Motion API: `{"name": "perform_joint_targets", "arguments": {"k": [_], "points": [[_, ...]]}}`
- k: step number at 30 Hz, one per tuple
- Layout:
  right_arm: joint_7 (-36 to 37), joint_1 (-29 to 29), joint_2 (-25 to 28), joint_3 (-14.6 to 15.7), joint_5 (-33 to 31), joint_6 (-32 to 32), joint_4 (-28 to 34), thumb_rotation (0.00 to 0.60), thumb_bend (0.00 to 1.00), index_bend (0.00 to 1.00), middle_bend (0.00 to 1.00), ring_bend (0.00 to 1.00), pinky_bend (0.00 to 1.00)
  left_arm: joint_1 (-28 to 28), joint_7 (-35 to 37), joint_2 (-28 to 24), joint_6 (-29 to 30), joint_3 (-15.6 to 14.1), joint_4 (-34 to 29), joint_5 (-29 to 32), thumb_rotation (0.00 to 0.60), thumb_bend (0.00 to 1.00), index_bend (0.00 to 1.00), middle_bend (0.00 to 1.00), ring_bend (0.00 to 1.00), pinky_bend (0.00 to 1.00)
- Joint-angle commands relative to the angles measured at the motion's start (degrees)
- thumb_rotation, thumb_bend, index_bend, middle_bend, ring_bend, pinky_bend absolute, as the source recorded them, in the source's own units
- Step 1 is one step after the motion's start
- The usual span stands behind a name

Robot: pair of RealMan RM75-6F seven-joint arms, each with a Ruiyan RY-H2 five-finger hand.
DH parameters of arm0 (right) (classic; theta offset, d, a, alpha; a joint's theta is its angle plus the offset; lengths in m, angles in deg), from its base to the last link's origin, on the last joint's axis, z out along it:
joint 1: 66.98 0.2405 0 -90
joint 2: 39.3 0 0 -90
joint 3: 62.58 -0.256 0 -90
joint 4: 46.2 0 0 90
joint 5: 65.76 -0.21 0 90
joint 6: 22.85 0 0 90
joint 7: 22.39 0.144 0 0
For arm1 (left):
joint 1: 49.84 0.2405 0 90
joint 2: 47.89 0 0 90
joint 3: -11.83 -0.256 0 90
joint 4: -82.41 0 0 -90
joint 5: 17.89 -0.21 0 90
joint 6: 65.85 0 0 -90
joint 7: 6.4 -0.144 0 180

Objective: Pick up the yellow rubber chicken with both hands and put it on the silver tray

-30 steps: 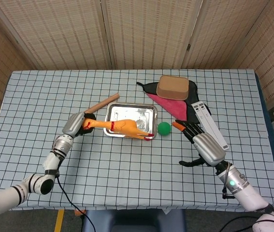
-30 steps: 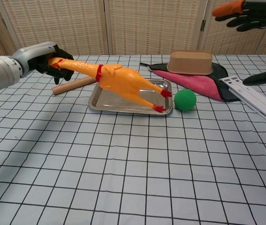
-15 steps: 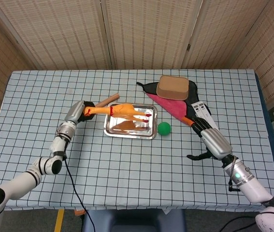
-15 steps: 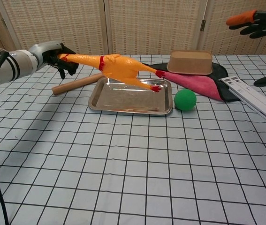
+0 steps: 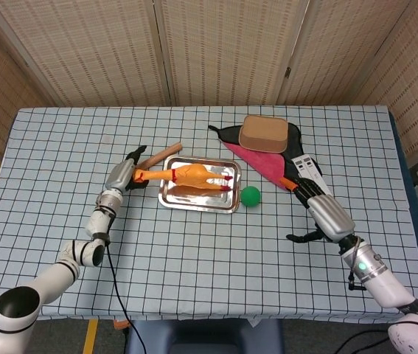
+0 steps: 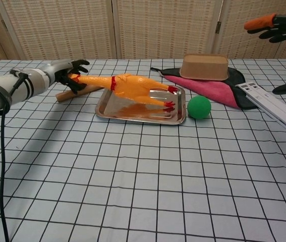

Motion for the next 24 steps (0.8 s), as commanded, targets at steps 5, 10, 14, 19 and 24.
{"name": "perform_joint_targets", "arguments": {"k": [5, 10, 14, 19, 24], "points": [[0.3, -1.1, 1.2, 0.6, 0.9, 1.3, 1.5, 0.6, 0.05, 0.0, 0.0, 0.0, 0.0, -0.2, -6.9, 0.5, 2.6, 0.1, -2.8, 0.6, 0.6, 0.42, 0.0, 0.0, 0.0, 0.17], [1.1, -2.1, 2.5, 0.8, 2.1, 3.1, 2.7, 0.6, 0.05, 0.0, 0.0, 0.0, 0.0, 0.0, -11.6, -2.9, -1.9, 0.5, -9.5, 4.2, 0.6, 0.39, 0.0, 0.0, 0.0, 0.14], [2.1, -2.9, 3.5, 1.2, 3.4, 4.3, 3.0, 0.6, 0.05, 0.0, 0.0, 0.0, 0.0, -0.5, -16.7, -4.7, -4.8, -0.2, -12.7, 7.1, 0.6, 0.35, 0.0, 0.0, 0.0, 0.12], [4.6, -3.5, 4.3, 1.6, 4.4, 5.2, 1.9, 0.6, 0.05, 0.0, 0.0, 0.0, 0.0, -1.8, -19.4, -6.8, -7.2, 0.1, -15.2, 9.8, 0.6, 0.34, 0.0, 0.0, 0.0, 0.09], [7.6, -3.9, 4.6, 1.8, 5.4, 6.1, 0.3, 0.6, 0.05, 0.0, 0.0, 0.0, 0.0, -3.2, -24.9, -8.1, -7.8, -1.5, -16.5, 12.7, 0.6, 0.35, 0.0, 0.0, 0.0, 0.08]]}}
